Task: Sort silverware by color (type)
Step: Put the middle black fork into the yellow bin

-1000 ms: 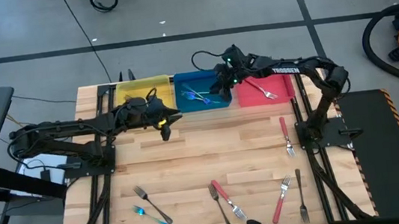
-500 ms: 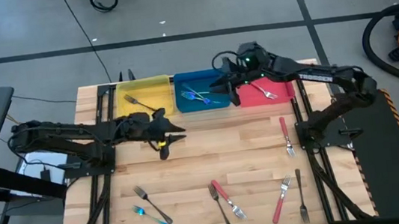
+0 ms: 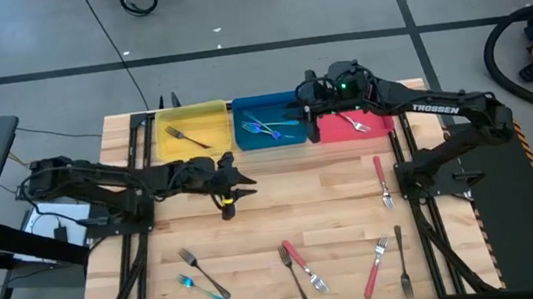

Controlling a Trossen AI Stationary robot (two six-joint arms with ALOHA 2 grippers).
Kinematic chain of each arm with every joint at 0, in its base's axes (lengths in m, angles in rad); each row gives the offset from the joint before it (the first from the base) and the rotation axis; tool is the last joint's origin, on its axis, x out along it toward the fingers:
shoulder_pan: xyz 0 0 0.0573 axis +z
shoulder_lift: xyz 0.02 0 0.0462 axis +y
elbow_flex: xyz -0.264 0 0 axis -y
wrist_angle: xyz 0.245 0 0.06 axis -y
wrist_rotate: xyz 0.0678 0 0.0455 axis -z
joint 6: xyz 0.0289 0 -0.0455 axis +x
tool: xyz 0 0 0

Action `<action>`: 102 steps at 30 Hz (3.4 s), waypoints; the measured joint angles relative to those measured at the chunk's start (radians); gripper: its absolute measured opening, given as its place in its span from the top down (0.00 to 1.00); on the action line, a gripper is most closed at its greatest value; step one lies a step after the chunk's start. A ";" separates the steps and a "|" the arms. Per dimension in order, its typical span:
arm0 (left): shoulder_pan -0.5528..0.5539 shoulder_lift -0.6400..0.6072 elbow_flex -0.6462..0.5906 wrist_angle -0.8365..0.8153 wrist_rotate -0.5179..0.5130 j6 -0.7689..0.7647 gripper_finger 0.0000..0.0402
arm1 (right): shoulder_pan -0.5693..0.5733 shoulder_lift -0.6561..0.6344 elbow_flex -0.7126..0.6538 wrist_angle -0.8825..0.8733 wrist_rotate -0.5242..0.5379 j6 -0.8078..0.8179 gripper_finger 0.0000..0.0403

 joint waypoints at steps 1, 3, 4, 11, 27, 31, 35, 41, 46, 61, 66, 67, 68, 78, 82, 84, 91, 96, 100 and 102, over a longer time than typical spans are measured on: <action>-0.004 0.014 0.000 0.017 0.000 0.000 0.70 | 0.005 0.001 0.000 0.002 0.011 0.001 0.71; -0.018 0.038 0.000 0.049 -0.002 -0.001 0.68 | 0.015 0.001 0.000 -0.002 0.031 0.009 0.71; -0.027 0.050 0.001 0.062 -0.002 -0.001 0.67 | 0.022 0.001 0.000 0.001 0.044 0.011 0.71; -0.106 0.132 0.002 0.204 0.026 -0.072 0.60 | 0.072 -0.025 0.000 -0.018 0.051 0.037 0.69; -0.213 0.286 0.003 0.462 0.079 -0.505 0.60 | 0.205 -0.176 0.000 -0.022 0.040 0.184 0.69; -0.254 0.354 0.003 0.520 0.080 -0.583 0.60 | 0.232 -0.209 0.000 -0.025 0.040 0.209 0.69; -0.269 0.422 0.003 0.602 0.072 -0.703 0.60 | 0.257 -0.222 0.000 -0.035 0.039 0.237 0.69; -0.282 0.502 0.005 0.686 0.063 -0.847 0.60 | 0.298 -0.218 0.000 -0.045 0.039 0.240 0.69; -0.317 0.559 0.036 0.684 0.053 -0.890 0.60 | 0.334 -0.217 0.000 -0.067 0.039 0.241 0.69; -0.325 0.588 0.076 0.453 -0.064 -0.969 0.60 | 0.397 -0.217 -0.001 -0.067 0.039 0.240 0.69; -0.328 0.588 0.077 0.442 -0.063 -0.972 0.60 | 0.400 -0.217 -0.001 -0.067 0.039 0.238 0.69; -0.328 0.588 0.077 0.442 -0.063 -0.972 0.60 | 0.400 -0.217 -0.001 -0.067 0.039 0.238 0.69; -0.328 0.588 0.077 0.437 -0.063 -0.973 0.60 | 0.400 -0.217 -0.001 -0.067 0.039 0.237 0.69; -0.337 0.620 0.098 0.436 -0.055 -0.973 0.60 | 0.400 -0.217 -0.001 -0.068 0.039 0.237 0.69; -0.350 0.680 0.170 0.448 -0.036 -0.957 0.60 | 0.400 -0.217 -0.001 -0.071 0.039 0.237 0.69; -0.350 0.694 0.201 0.424 -0.028 -0.957 0.60 | 0.400 -0.217 -0.001 -0.070 0.039 0.237 0.69; -0.344 0.695 0.268 0.247 -0.003 -0.913 0.60 | 0.400 -0.217 -0.001 -0.080 0.039 0.239 0.69; -0.343 0.695 0.268 0.239 0.013 -0.910 0.60 | 0.400 -0.216 -0.001 -0.093 0.039 0.240 0.69; -0.343 0.695 0.268 0.231 0.023 -0.901 0.64 | 0.400 -0.216 -0.001 -0.092 0.039 0.240 0.69; -0.343 0.695 0.267 0.230 0.023 -0.896 0.67 | 0.400 -0.216 -0.001 -0.092 0.039 0.240 0.69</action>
